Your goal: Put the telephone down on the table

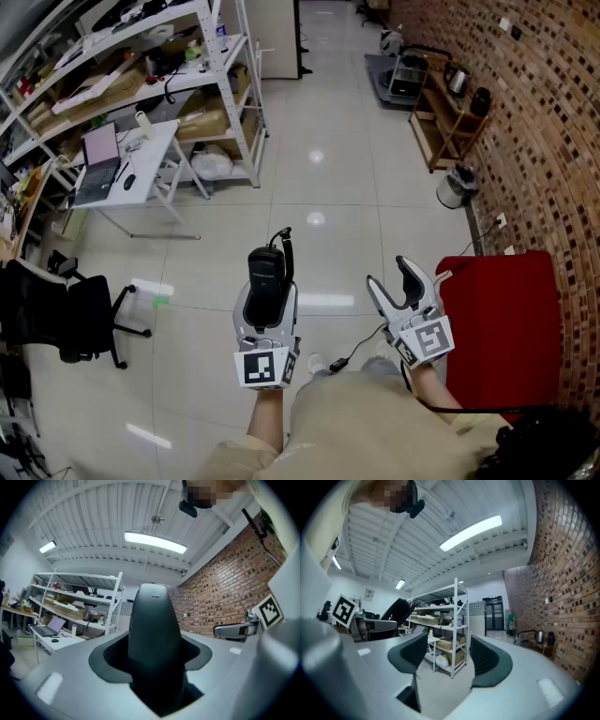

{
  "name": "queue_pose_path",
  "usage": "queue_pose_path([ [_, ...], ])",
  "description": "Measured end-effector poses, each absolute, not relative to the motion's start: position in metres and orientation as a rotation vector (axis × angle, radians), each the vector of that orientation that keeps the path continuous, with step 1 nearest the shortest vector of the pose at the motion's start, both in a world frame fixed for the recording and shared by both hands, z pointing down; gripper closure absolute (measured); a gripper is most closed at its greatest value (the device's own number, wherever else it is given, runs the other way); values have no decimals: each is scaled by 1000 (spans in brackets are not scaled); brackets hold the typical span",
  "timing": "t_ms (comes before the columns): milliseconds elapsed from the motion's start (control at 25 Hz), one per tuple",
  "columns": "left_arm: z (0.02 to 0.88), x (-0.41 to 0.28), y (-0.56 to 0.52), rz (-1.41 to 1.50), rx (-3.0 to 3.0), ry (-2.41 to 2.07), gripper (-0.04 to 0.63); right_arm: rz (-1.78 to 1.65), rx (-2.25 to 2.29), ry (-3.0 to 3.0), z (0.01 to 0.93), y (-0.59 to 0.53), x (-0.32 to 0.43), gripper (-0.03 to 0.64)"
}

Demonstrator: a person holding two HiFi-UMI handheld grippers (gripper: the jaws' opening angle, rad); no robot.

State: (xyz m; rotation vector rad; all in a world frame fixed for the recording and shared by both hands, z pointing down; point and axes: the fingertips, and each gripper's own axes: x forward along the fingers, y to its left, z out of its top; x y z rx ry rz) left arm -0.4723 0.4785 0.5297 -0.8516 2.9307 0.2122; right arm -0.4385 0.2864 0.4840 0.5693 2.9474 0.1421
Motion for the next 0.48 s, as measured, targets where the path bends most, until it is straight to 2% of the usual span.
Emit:
queue_pose_path([
  [160, 544, -481, 483, 234, -925, 2875, 313, 164, 424, 2968, 495, 279, -417, 342],
  [320, 555, -462, 375, 202, -1146, 2846, 313, 111, 218, 2974, 503, 179, -382, 342],
  [480, 537, -425, 304, 215, -1342, 2744, 313, 155, 98, 2954, 490, 138, -331, 342],
])
